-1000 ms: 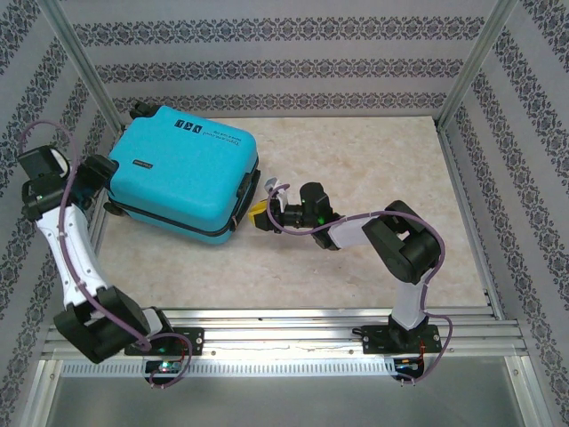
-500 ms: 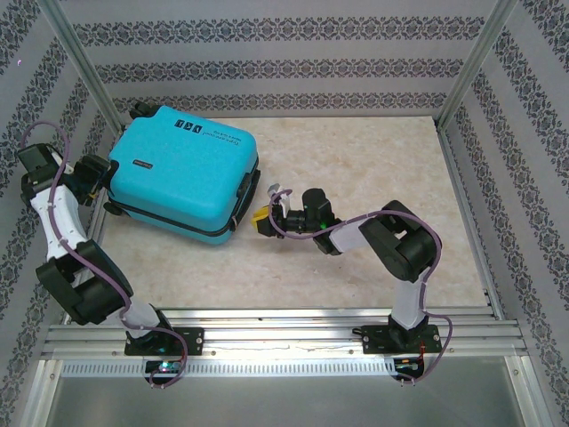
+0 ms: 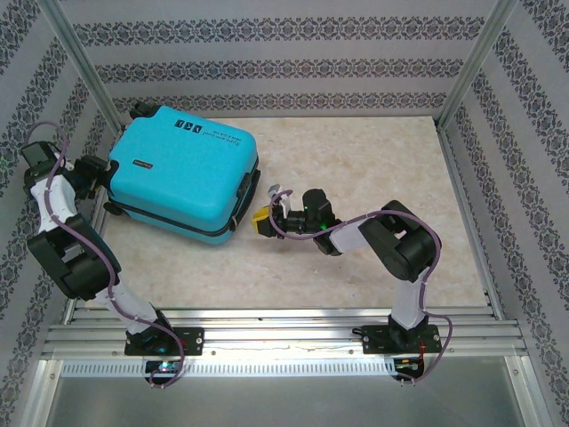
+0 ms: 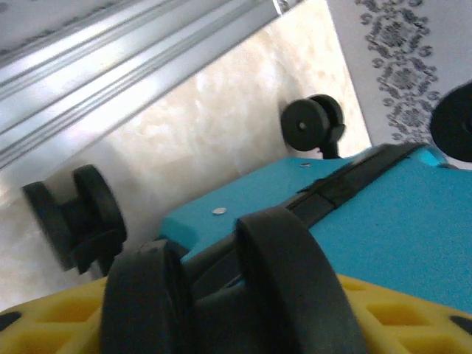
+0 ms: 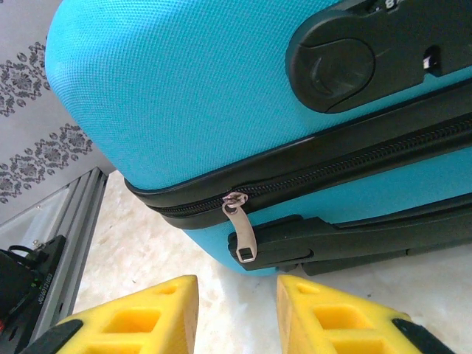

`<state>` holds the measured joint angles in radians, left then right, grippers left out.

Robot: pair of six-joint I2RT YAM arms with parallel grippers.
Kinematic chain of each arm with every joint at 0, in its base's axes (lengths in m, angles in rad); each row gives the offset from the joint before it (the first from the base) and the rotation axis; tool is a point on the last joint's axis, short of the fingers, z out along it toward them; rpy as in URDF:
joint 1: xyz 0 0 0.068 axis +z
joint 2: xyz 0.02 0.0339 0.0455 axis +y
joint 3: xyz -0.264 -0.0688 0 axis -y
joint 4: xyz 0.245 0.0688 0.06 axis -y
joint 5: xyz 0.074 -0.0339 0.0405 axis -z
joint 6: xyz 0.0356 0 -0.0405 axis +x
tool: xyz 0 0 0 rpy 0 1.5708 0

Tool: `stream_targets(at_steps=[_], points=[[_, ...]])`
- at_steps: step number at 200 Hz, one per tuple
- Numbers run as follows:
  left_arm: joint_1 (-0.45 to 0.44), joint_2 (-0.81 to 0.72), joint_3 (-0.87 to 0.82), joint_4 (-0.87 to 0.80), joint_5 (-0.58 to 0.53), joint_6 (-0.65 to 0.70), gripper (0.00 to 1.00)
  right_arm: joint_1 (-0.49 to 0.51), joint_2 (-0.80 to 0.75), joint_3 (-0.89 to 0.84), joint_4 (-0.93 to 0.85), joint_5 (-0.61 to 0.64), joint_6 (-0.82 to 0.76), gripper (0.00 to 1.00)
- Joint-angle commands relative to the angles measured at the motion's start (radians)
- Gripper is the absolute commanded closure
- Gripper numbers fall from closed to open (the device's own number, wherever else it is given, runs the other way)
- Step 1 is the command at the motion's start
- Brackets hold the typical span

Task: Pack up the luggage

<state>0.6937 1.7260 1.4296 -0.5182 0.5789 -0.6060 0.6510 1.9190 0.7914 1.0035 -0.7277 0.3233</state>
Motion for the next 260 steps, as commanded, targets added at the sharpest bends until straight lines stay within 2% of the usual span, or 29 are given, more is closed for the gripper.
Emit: stream_targets(at_steps=[1,12,30,79,104,142,181,260], points=[[0.002,0.022,0.020,0.071,0.048,-0.030,0.69,0.008,0.010,-0.012,0.044,-0.036,-0.012,0.67],[-0.004,0.012,0.005,0.096,0.068,-0.052,0.86,0.013,0.009,-0.011,0.024,-0.031,-0.033,0.67],[-0.006,-0.022,-0.042,0.165,0.113,-0.126,1.00,0.031,0.011,-0.015,-0.008,-0.017,-0.080,0.67],[-0.005,-0.025,-0.112,0.430,0.347,-0.434,1.00,0.056,0.026,0.007,-0.060,0.032,-0.168,0.65],[-0.005,-0.014,-0.136,0.535,0.407,-0.539,1.00,0.062,0.034,0.048,-0.110,0.062,-0.222,0.64],[-0.003,0.033,-0.204,0.799,0.481,-0.744,1.00,0.062,0.044,0.122,-0.182,0.081,-0.276,0.62],[-0.003,0.041,-0.215,0.832,0.497,-0.762,1.00,0.062,0.086,0.204,-0.242,0.071,-0.305,0.61],[-0.003,0.017,-0.225,0.859,0.499,-0.797,1.00,0.072,0.125,0.253,-0.255,0.063,-0.321,0.61]])
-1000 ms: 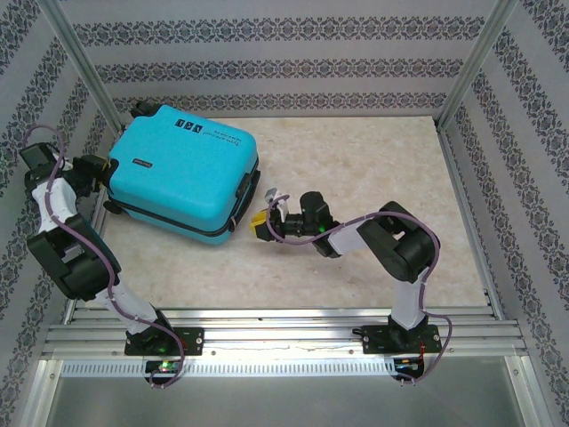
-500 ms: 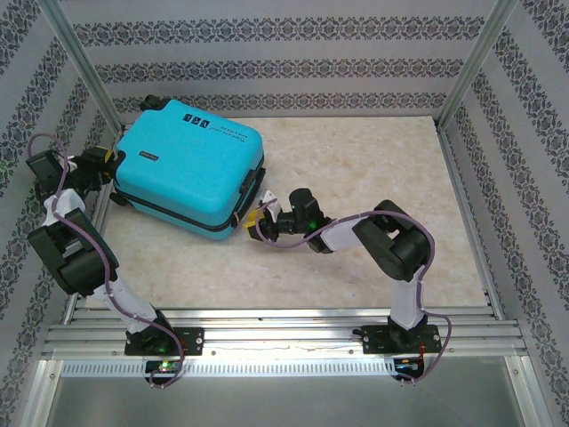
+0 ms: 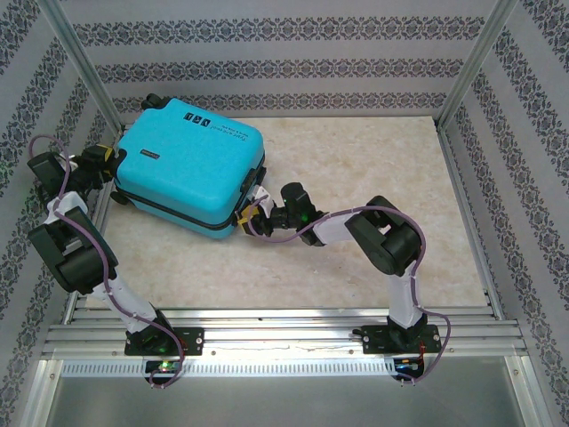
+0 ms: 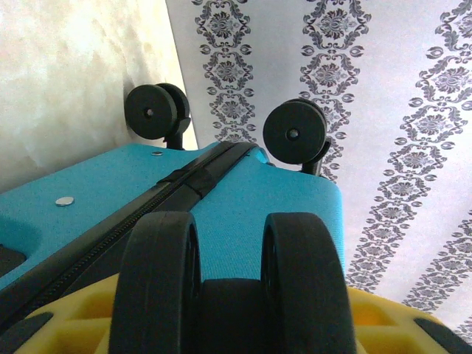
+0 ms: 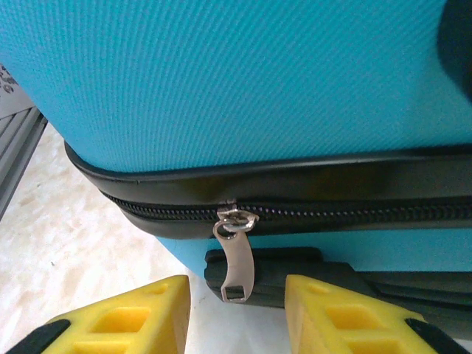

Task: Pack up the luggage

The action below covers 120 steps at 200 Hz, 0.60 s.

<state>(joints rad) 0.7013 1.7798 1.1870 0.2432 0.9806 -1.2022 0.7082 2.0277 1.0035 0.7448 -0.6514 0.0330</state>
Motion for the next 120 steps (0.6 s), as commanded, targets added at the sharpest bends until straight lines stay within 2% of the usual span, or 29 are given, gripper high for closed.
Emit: stream_targets(at_steps=[1,59,120], points=[[-0.011,-0.037,0.017,0.097,0.098,-0.201,1.00,0.015,0.017,0.042,0.004,-0.013,-0.030,0.61],[-0.011,-0.039,0.000,0.124,0.099,-0.213,1.00,0.023,0.031,0.091,-0.027,-0.002,-0.013,0.63],[-0.011,-0.022,-0.034,0.182,0.102,-0.240,1.00,0.026,0.034,0.109,-0.056,0.019,-0.002,0.83]])
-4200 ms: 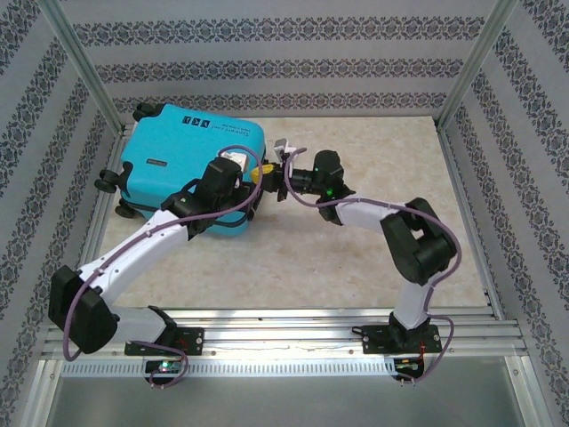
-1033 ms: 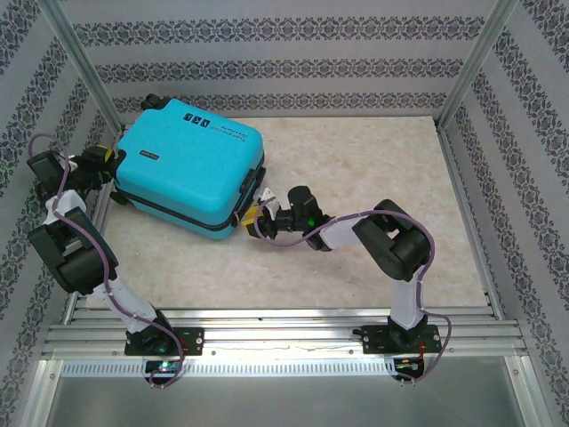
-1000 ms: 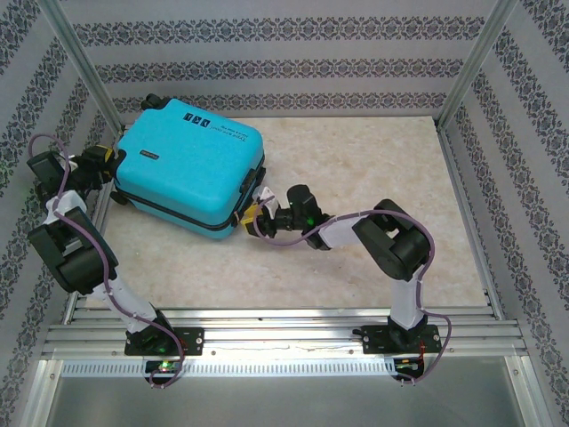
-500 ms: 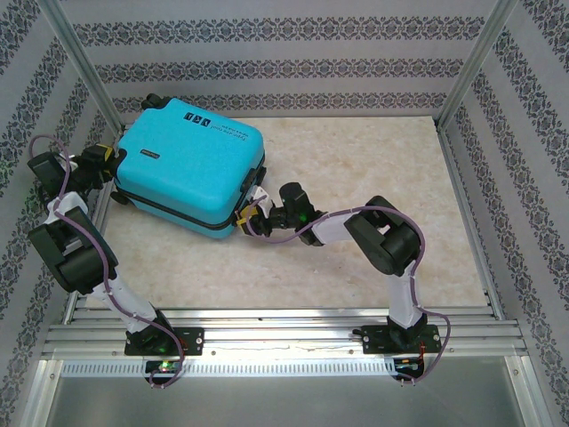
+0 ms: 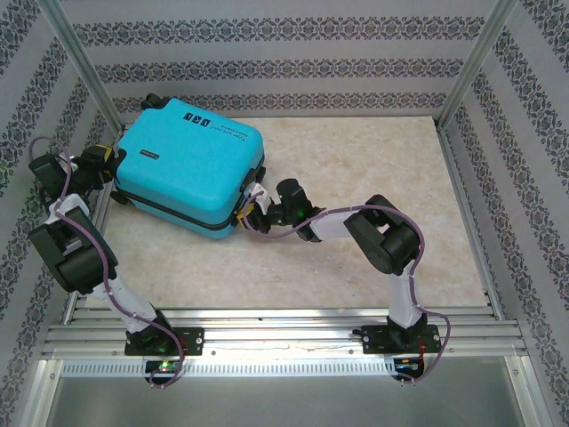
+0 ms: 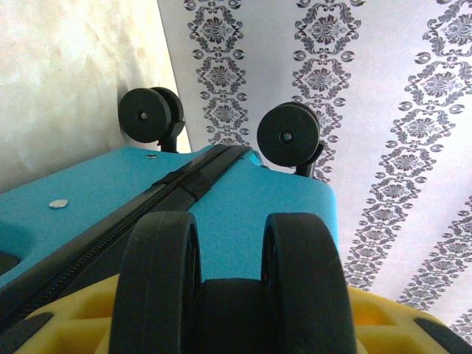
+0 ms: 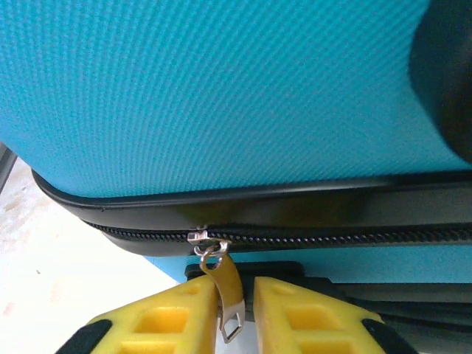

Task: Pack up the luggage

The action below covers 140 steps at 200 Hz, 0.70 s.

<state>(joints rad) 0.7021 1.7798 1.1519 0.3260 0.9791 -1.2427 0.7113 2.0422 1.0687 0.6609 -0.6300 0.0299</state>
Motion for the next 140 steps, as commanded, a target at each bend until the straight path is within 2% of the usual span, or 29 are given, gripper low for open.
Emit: stream_targets(at_steps=[1,20,33,48,73,102,140], points=[[-0.012,-0.022,0.002,0.100,0.104,-0.200,1.00,0.023,0.019,0.044,0.028,-0.004,0.002,0.83],[-0.012,-0.017,-0.006,0.127,0.104,-0.213,1.00,0.021,0.018,0.043,0.031,-0.006,0.010,0.83],[-0.012,-0.013,-0.011,0.137,0.106,-0.218,1.00,0.023,0.018,0.045,0.038,-0.010,0.020,0.76],[-0.012,-0.011,-0.017,0.149,0.105,-0.225,1.00,0.024,0.018,0.046,0.045,-0.016,0.025,0.76],[-0.012,-0.005,-0.029,0.178,0.108,-0.241,1.00,0.023,0.021,0.057,0.037,-0.038,0.026,1.00],[-0.012,0.002,-0.032,0.193,0.107,-0.248,1.00,0.022,0.014,0.036,0.039,-0.052,0.015,1.00],[-0.012,0.004,-0.037,0.194,0.095,-0.248,1.00,0.033,-0.036,-0.026,0.070,-0.172,-0.024,1.00]])
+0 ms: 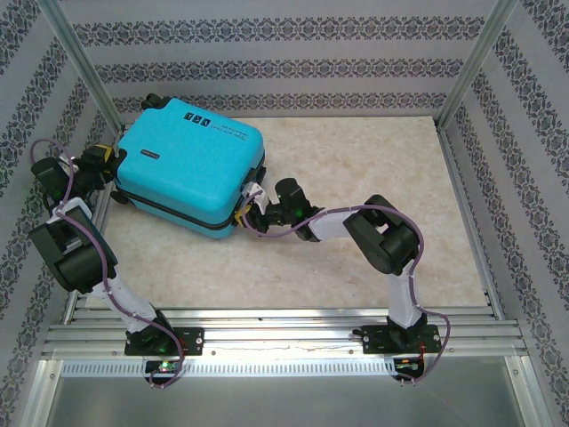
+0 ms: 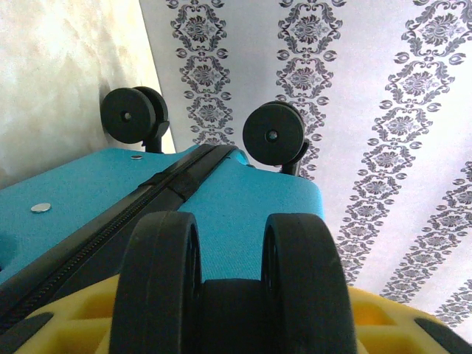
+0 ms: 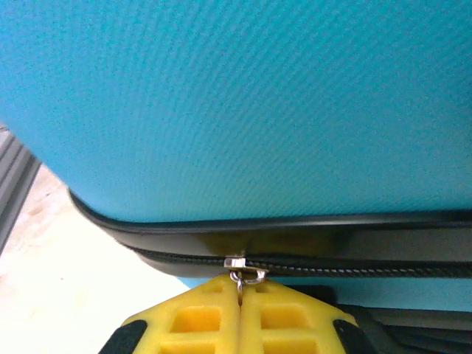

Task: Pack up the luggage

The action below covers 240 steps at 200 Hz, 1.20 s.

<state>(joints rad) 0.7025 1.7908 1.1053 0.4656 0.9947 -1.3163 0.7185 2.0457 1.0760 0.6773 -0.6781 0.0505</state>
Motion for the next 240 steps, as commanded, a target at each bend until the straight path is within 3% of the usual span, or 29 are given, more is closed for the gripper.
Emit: stream_targets(at_steps=[1,16,35,82,116,134,161,171,185,193,240], points=[[-0.012,-0.007,0.010,0.054,0.079,-0.176,1.00,0.026,-0.041,-0.034,0.052,-0.125,-0.047,1.00],[-0.012,-0.008,0.008,0.053,0.080,-0.175,1.00,0.025,-0.049,-0.031,0.031,-0.096,-0.057,1.00],[-0.012,-0.011,0.010,0.048,0.084,-0.174,1.00,-0.001,-0.032,-0.001,0.025,0.034,-0.005,1.00],[-0.006,-0.011,0.013,0.028,0.091,-0.159,1.00,-0.137,0.041,0.099,-0.017,0.301,0.339,1.00],[0.003,-0.004,0.017,0.017,0.102,-0.150,1.00,-0.236,0.113,0.093,0.220,0.179,0.580,1.00],[0.002,-0.001,0.028,0.005,0.116,-0.130,1.00,-0.229,0.124,0.096,0.282,0.076,0.512,1.00],[-0.008,-0.023,0.079,-0.123,0.143,-0.020,1.00,-0.203,0.112,0.127,0.231,-0.050,0.408,1.00],[-0.013,-0.035,0.102,-0.183,0.149,0.029,0.90,-0.196,0.105,0.146,0.179,-0.076,0.371,1.00],[-0.020,-0.058,0.121,-0.246,0.148,0.079,0.63,-0.191,0.100,0.152,0.157,-0.088,0.354,1.00],[-0.021,-0.075,0.126,-0.271,0.140,0.102,0.55,-0.191,0.102,0.153,0.157,-0.100,0.353,1.00],[-0.037,-0.193,0.212,-0.541,0.025,0.332,0.43,-0.174,0.083,0.113,0.182,-0.161,0.326,1.00]])
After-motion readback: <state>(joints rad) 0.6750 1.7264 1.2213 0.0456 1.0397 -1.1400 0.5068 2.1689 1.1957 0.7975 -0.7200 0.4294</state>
